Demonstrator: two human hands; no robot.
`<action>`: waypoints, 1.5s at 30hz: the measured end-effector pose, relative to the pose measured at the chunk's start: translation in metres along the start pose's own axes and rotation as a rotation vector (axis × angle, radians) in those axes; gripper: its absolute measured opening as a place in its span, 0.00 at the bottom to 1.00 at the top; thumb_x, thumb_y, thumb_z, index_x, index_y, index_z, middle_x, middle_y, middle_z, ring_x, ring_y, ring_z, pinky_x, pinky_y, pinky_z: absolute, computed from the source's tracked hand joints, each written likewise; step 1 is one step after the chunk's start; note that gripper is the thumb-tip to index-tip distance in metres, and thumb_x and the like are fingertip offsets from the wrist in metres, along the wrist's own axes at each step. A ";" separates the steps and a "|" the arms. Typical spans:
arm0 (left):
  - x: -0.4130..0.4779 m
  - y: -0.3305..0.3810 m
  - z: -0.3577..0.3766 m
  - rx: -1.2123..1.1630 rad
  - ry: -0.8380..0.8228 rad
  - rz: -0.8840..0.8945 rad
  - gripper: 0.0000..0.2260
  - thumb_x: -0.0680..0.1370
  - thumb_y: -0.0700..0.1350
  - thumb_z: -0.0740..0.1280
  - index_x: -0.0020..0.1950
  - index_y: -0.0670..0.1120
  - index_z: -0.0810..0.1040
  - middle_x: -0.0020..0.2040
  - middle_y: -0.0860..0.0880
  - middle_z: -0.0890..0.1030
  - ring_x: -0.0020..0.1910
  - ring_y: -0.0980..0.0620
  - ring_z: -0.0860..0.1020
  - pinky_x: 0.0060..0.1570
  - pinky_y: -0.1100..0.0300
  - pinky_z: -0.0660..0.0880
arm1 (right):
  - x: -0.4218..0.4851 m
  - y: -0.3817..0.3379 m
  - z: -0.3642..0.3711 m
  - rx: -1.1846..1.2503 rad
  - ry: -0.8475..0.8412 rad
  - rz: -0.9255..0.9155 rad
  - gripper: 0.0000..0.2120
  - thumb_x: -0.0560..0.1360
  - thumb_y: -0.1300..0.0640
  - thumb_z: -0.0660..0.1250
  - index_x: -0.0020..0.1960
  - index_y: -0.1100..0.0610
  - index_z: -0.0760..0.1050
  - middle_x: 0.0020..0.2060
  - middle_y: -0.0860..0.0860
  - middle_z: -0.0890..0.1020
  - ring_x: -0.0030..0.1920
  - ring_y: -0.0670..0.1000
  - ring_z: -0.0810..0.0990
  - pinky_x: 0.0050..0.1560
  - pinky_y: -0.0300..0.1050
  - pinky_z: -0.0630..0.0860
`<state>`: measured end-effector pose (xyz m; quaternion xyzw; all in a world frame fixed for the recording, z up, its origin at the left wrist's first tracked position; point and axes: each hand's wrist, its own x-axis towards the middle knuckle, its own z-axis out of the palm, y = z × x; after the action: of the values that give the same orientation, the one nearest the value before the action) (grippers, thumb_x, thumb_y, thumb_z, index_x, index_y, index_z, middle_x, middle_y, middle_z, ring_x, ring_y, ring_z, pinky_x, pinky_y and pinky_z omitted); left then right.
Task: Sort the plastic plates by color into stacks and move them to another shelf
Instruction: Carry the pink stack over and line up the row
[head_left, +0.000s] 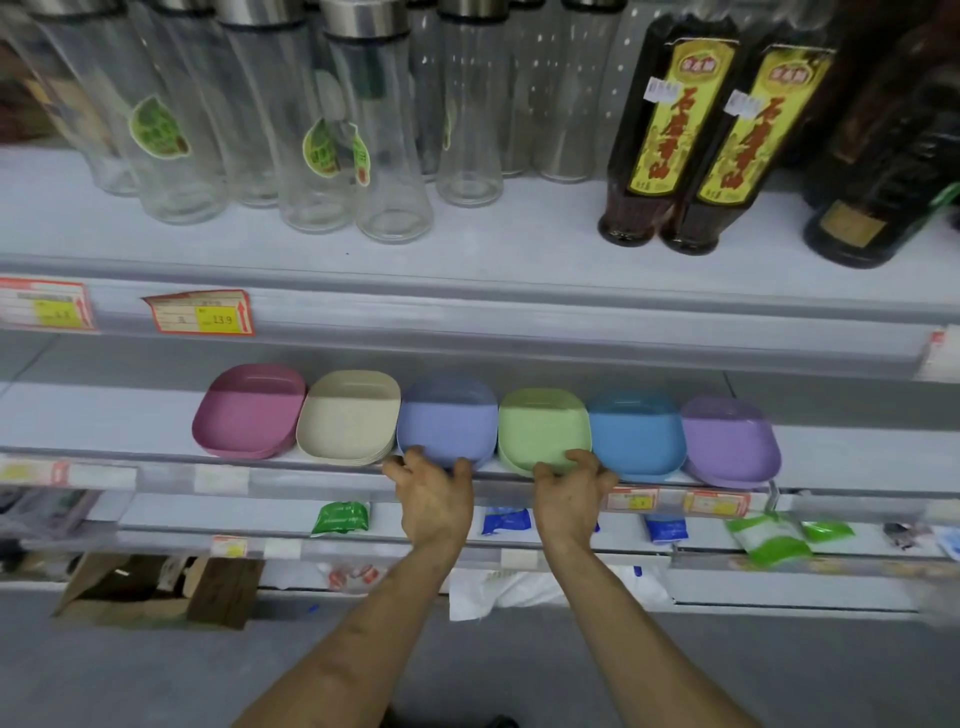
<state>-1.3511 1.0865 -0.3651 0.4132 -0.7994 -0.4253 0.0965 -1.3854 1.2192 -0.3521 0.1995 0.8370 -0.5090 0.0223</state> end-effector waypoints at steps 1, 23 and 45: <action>-0.001 0.001 -0.001 0.012 -0.002 -0.005 0.24 0.77 0.49 0.73 0.66 0.39 0.70 0.67 0.41 0.64 0.58 0.34 0.76 0.50 0.42 0.77 | 0.000 0.000 0.000 -0.006 0.000 0.003 0.20 0.76 0.62 0.72 0.65 0.60 0.72 0.69 0.58 0.63 0.53 0.52 0.71 0.56 0.37 0.66; -0.050 -0.018 -0.006 -0.127 -0.235 0.178 0.24 0.80 0.52 0.68 0.73 0.57 0.64 0.67 0.50 0.61 0.49 0.42 0.80 0.56 0.46 0.78 | -0.013 0.018 -0.038 0.024 0.134 -0.210 0.20 0.78 0.59 0.72 0.68 0.52 0.72 0.63 0.52 0.64 0.52 0.50 0.75 0.57 0.42 0.74; -0.162 0.093 0.152 -0.095 -0.273 0.096 0.23 0.82 0.53 0.66 0.75 0.59 0.63 0.69 0.43 0.62 0.49 0.47 0.76 0.57 0.50 0.76 | 0.127 0.094 -0.213 0.022 0.193 -0.143 0.17 0.76 0.60 0.74 0.62 0.56 0.74 0.62 0.59 0.65 0.48 0.61 0.78 0.59 0.48 0.75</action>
<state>-1.3785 1.3254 -0.3568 0.3079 -0.8029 -0.5097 0.0269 -1.4335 1.4804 -0.3599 0.1875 0.8416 -0.4970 -0.0972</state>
